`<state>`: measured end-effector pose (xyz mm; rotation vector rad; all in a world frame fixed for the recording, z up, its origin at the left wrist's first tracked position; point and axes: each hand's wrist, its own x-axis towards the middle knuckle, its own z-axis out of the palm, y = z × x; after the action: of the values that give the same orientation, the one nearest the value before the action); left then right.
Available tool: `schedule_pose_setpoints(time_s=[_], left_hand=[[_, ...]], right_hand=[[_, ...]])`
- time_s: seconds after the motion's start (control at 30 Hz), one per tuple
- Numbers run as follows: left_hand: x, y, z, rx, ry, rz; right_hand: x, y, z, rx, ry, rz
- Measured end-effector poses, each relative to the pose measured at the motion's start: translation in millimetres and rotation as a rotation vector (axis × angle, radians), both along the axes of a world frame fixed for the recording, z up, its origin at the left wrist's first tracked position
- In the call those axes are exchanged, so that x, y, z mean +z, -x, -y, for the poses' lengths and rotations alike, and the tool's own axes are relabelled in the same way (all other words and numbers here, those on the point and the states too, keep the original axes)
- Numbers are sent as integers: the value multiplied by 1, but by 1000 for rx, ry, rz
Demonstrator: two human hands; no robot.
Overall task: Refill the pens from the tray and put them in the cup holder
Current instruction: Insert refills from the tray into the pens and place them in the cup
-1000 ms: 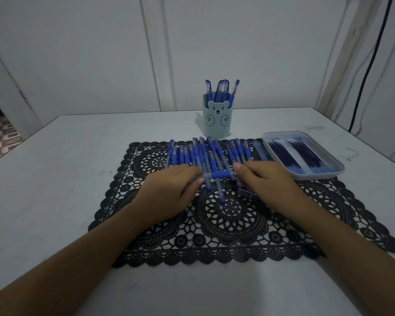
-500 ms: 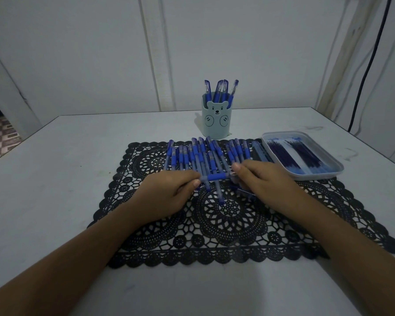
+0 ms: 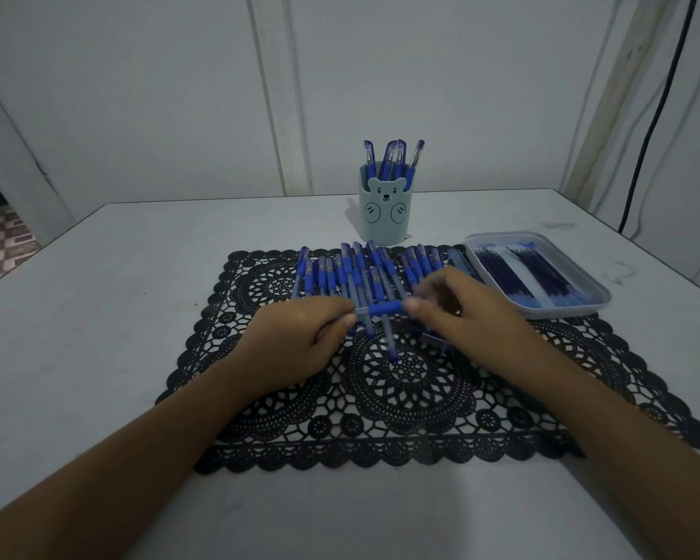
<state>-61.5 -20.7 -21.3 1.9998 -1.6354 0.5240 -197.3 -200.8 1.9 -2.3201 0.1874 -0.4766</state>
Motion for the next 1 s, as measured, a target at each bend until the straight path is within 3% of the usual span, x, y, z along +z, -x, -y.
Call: schedule_pose_setpoints(time_s=[0.4, 0.6, 0.73, 1.0], left_hand=[[0, 2, 1, 2, -5, -11], [-1, -3, 2, 109, 24, -180], [-1, -1, 2, 144, 36, -203], [1, -7, 1, 196, 173, -307]], right_hand=[[0, -2, -1, -17, 38, 14], [5, 0, 4, -71, -31, 172], [5, 2, 5, -47, 39, 124], [11, 4, 1, -94, 163, 223]])
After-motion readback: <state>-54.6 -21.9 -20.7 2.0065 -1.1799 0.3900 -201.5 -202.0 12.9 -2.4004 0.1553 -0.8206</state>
